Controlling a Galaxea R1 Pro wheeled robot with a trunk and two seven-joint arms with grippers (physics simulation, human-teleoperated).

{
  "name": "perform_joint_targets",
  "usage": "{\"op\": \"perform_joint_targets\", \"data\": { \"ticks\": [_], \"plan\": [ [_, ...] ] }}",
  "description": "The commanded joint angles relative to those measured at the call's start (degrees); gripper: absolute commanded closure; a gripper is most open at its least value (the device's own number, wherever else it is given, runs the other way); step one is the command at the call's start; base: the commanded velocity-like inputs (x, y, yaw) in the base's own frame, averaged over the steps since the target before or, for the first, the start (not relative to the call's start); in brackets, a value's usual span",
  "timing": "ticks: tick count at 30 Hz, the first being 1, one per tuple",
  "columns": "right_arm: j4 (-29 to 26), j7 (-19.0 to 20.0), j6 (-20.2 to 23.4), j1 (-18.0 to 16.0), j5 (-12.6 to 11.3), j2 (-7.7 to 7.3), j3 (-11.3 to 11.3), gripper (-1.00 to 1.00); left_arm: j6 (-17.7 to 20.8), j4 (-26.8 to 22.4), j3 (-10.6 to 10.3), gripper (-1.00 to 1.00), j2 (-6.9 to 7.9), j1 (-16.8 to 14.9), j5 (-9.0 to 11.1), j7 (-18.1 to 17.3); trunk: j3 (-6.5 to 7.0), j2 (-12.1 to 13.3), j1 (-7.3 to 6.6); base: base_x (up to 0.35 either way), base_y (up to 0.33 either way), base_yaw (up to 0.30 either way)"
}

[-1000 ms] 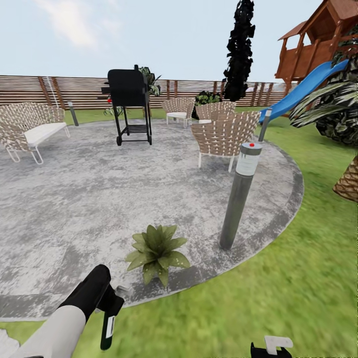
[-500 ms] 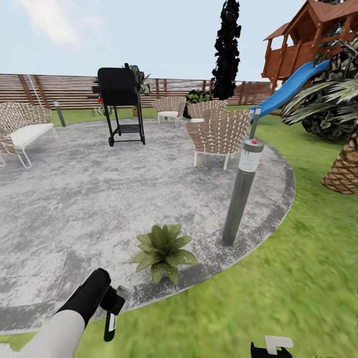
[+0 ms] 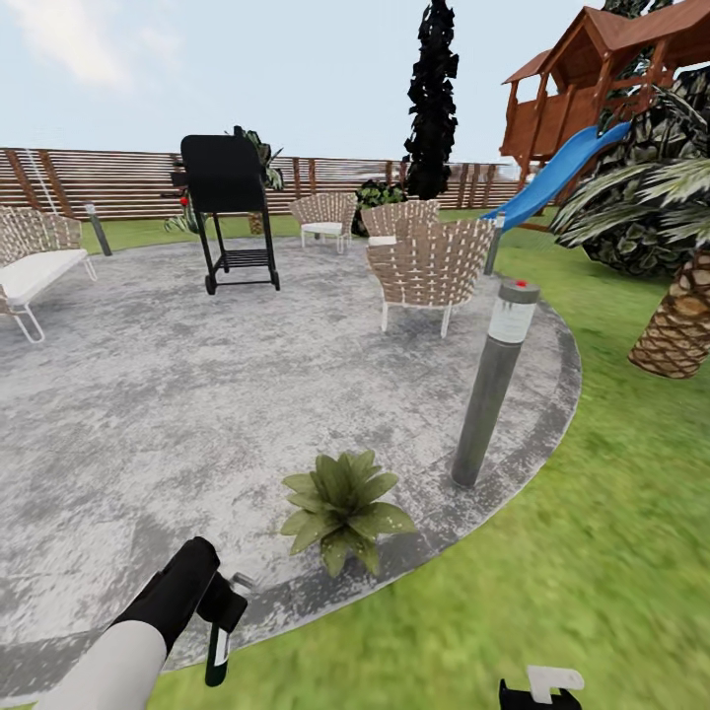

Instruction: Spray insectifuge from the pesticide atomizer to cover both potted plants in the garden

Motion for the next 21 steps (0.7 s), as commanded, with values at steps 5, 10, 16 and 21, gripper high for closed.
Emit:
{"op": "perform_joint_targets", "data": {
  "ticks": [5,10,16,21],
  "plan": [
    [0.11,-0.1,-0.18,-0.04,0.6,-0.02,-0.46,-1.0,0.74,-0.07,-0.14,1.0,0.15,-0.81,-0.71,-1.31,-0.05,-0.02,-0.01,0.0,0.011,0.0],
    [0.05,-0.1,-0.16,-0.04,0.55,0.09,-0.46,-1.0,6.19,-0.26,-0.39,1.0,0.73,-3.47,-1.39,-7.4,-0.05,-0.02,-0.01,0.0,0.0,0.0],
    [0.0,-0.18,-0.09,-0.03,0.36,0.31,-0.46,-1.0,7.49,1.39,-6.53,1.0,0.81,-5.71,-5.39,-14.54,-0.05,-0.02,-0.01,0.0,0.0,-0.184],
    [0.03,-0.25,-0.11,-0.03,0.34,0.31,-0.46,-1.0,7.54,1.25,-7.01,1.0,2.08,-5.86,-7.73,-20.91,-0.05,-0.02,-0.01,0.0,0.0,-0.293]
  ]
}}
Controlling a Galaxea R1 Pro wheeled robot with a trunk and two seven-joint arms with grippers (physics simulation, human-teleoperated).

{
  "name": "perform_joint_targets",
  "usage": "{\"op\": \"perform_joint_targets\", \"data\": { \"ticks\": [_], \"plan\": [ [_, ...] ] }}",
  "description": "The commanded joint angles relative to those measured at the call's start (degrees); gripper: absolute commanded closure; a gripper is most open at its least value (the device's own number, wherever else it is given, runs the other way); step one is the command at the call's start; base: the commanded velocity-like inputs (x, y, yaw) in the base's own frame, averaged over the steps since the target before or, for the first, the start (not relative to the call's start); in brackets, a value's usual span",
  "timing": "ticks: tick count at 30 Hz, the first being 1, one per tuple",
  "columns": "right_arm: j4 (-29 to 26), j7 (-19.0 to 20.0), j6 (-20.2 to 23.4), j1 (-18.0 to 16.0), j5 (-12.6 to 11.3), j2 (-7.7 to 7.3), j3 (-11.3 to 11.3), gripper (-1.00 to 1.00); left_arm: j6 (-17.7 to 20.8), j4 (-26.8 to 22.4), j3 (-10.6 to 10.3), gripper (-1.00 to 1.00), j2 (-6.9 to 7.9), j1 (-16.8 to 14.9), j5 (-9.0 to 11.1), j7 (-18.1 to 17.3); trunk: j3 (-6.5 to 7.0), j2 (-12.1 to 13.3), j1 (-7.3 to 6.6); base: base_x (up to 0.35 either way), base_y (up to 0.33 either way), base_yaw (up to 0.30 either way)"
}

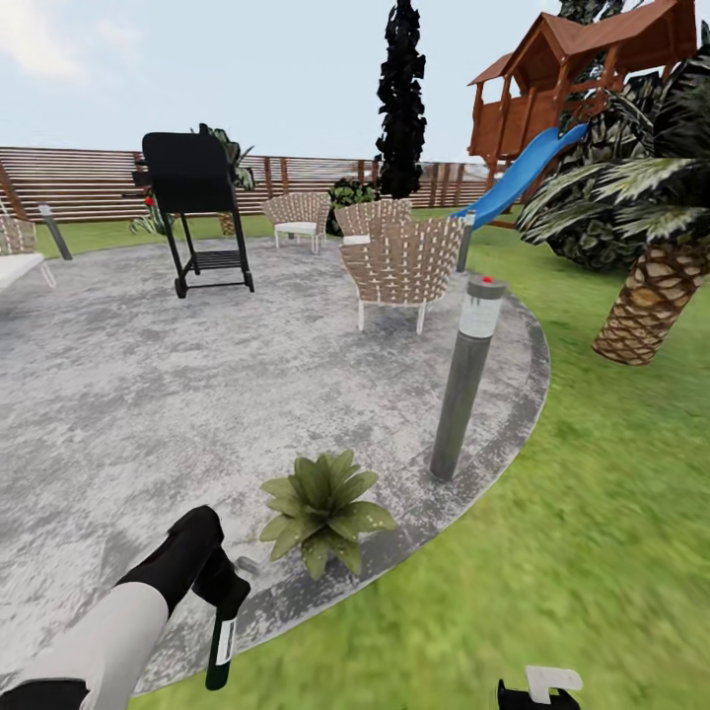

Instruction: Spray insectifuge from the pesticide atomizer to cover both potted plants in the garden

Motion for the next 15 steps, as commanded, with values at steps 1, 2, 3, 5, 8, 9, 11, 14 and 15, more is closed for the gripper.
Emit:
{"op": "perform_joint_targets", "data": {
  "ticks": [1,2,3,5,8,9,11,14,15],
  "plan": [
    [0.08,-0.14,-0.19,-0.05,0.6,0.02,-0.48,-1.0,0.43,-0.18,-0.04,1.0,0.18,0.0,-0.86,-0.74,-0.05,-0.02,-0.01,0.0,0.0,-0.296],
    [0.09,-0.15,-0.19,-0.06,0.6,0.02,-0.48,-1.0,0.49,-0.23,-0.04,1.0,0.34,0.0,-1.59,-0.91,-0.05,-0.02,-0.01,-0.042,0.07,-0.296],
    [0.09,-0.16,-0.18,-0.04,0.58,0.02,-0.48,-1.0,0.6,-0.25,-0.03,1.0,0.45,0.0,-1.94,-1.0,-0.05,-0.02,-0.01,-0.077,0.142,-0.297],
    [0.09,-0.24,-0.2,-0.03,0.58,0.02,-0.48,-1.0,0.99,-0.3,-0.02,1.0,0.68,-0.01,-2.3,-1.1,-0.05,-0.02,-0.01,-0.1,0.211,-0.222],
    [0.09,-0.26,-0.24,-0.04,0.66,-0.14,-0.48,-1.0,1.26,-0.35,0.02,1.0,1.07,-0.01,-2.5,-1.16,-0.05,-0.02,-0.01,-0.053,0.283,-0.063],
    [0.09,-0.21,-0.3,-0.05,0.72,-0.31,-0.48,-1.0,1.3,-0.36,0.03,1.0,1.17,-0.01,-2.53,-1.17,-0.05,-0.02,-0.01,-0.013,0.311,-0.015],
    [0.12,-0.19,-0.32,-0.06,0.75,-0.47,-0.48,-1.0,1.31,-0.37,0.09,1.0,1.21,-0.01,-2.54,-1.17,-0.05,-0.02,-0.01,-0.004,0.317,-0.008],
    [0.16,-0.17,-0.3,0.01,0.77,-0.65,-0.48,-1.0,1.32,-0.37,0.21,1.0,1.35,-0.01,-2.55,-1.17,-0.05,-0.02,-0.01,0.127,0.31,-0.001],
    [0.17,-0.18,-0.3,0.02,0.77,-0.66,-0.48,-1.0,1.32,-0.37,0.24,1.0,1.34,-0.01,-2.55,-1.17,-0.05,-0.02,-0.01,0.2,0.276,-0.001]
  ]
}}
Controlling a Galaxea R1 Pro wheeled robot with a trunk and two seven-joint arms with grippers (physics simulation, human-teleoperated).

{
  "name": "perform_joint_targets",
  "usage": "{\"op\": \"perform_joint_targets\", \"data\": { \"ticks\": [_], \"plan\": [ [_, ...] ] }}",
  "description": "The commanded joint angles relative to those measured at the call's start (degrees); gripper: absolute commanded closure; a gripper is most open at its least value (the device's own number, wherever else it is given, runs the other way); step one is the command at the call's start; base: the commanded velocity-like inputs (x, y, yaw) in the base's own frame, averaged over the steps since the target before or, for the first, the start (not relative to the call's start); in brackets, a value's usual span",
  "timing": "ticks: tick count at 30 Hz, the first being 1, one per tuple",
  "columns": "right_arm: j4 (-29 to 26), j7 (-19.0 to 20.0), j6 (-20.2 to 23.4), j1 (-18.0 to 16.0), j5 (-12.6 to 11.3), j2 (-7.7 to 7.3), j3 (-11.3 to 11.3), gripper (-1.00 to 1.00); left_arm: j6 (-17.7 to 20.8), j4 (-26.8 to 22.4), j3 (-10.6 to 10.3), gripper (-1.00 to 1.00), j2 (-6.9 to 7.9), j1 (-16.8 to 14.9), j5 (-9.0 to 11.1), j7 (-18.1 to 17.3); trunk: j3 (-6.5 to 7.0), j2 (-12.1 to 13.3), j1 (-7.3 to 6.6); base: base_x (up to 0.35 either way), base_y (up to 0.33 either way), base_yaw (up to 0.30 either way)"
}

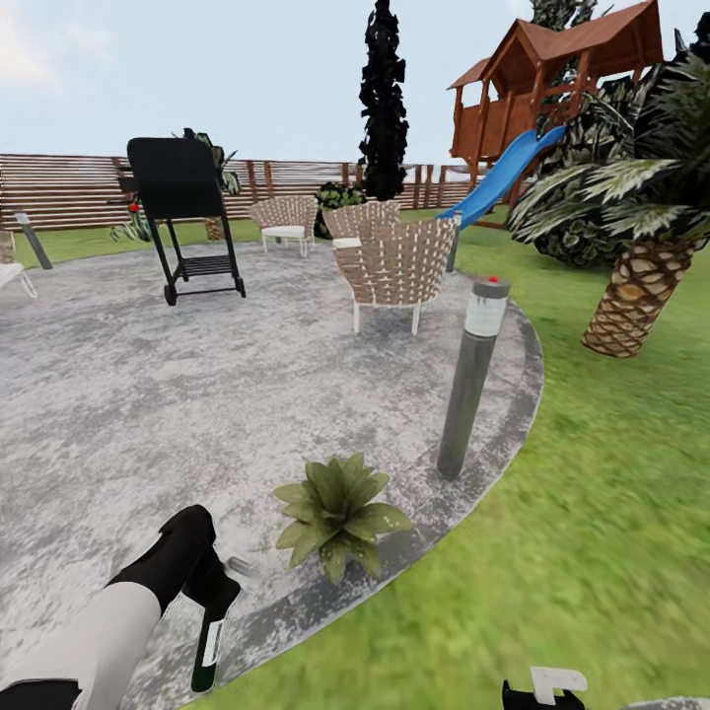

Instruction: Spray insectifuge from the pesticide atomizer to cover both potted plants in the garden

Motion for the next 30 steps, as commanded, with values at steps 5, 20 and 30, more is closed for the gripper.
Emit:
{"op": "perform_joint_targets", "data": {
  "ticks": [5,20,30],
  "plan": [
    [0.0,-0.28,-0.16,-0.04,0.57,0.21,-0.46,-1.0,0.31,-0.09,0.04,1.0,0.07,0.0,-0.42,-0.6,-0.05,-0.02,0.01,0.266,0.24,0.0],
    [-0.07,-0.32,-0.09,-0.04,0.34,0.49,-0.46,-1.0,-0.45,-0.59,-0.4,1.0,1.79,0.02,-9.48,-14.67,-0.05,-0.02,0.01,0.056,0.044,-0.226],
    [-0.04,-0.32,-0.08,-0.04,0.35,0.52,-0.46,-1.0,-0.31,-4.96,-0.31,1.0,1.75,0.23,-10.44,-15.82,-0.05,-0.02,0.01,-0.169,0.194,-0.157]
  ]
}}
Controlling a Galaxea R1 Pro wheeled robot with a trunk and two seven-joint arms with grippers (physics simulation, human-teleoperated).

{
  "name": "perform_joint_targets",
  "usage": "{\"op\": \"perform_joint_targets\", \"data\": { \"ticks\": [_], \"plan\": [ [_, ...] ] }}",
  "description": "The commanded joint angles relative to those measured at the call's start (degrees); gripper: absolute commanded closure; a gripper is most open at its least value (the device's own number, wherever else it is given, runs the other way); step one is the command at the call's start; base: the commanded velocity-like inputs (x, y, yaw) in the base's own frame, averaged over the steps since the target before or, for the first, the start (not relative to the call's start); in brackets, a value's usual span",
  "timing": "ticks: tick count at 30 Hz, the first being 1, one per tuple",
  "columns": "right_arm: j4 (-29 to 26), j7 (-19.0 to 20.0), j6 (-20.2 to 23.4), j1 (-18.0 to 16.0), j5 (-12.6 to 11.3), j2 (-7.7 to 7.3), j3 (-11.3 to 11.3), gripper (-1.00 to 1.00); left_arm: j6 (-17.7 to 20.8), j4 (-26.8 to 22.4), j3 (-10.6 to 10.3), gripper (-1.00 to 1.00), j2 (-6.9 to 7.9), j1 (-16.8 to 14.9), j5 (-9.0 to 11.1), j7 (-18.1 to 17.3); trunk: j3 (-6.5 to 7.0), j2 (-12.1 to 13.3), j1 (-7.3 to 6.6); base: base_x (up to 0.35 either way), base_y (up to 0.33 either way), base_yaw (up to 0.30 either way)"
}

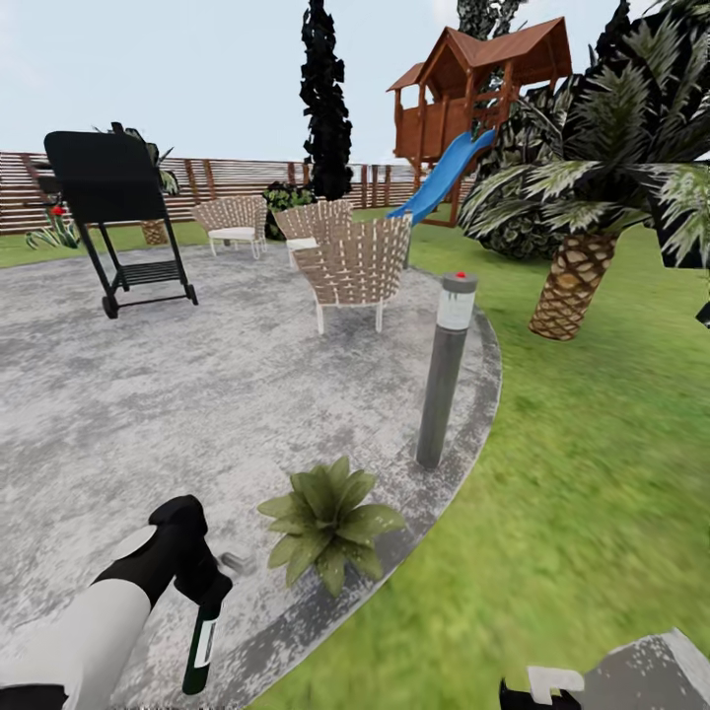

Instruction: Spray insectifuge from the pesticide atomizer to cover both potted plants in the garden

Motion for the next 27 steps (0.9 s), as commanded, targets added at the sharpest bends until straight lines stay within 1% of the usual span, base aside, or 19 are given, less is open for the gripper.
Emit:
{"op": "perform_joint_targets", "data": {
  "ticks": [1,6,11,18,24,27],
  "plan": [
    [0.05,-0.16,-0.19,-0.05,0.6,0.01,-0.46,-1.0,0.61,-0.1,-0.05,1.0,-0.03,0.05,-0.42,-0.53,-0.05,-0.02,-0.03,-0.184,0.277,-0.14],
    [0.06,-0.16,-0.19,-0.05,0.59,0.01,-0.46,-1.0,0.79,-0.07,-0.03,1.0,-0.07,0.15,-0.42,-0.53,-0.05,-0.02,-0.03,-0.066,0.292,-0.235],
    [0.03,-0.16,-0.19,-0.05,0.59,0.01,-0.52,-1.0,0.76,-0.04,-0.01,1.0,-0.15,0.42,0.13,-0.53,-0.05,-0.02,-0.03,0.176,0.267,-0.265],
    [0.02,-0.16,-0.19,-0.05,0.59,-0.07,-0.55,-1.0,0.09,-0.19,-0.29,1.0,-0.3,0.79,-0.15,-0.14,-0.05,-0.02,-0.03,0.04,0.033,-0.266],
    [0.02,-0.16,-0.19,-0.06,0.59,-0.08,-0.55,-1.0,-0.03,-0.27,0.17,1.0,0.02,0.81,-0.21,0.06,-0.05,-0.02,-0.03,0.0,0.001,-0.266],
    [0.02,-0.22,-0.24,-0.05,0.62,-0.08,-0.55,-1.0,-0.03,-0.45,0.34,1.0,0.08,0.75,-0.29,0.03,-0.05,-0.02,-0.03,-0.143,0.042,-0.18]
  ]
}}
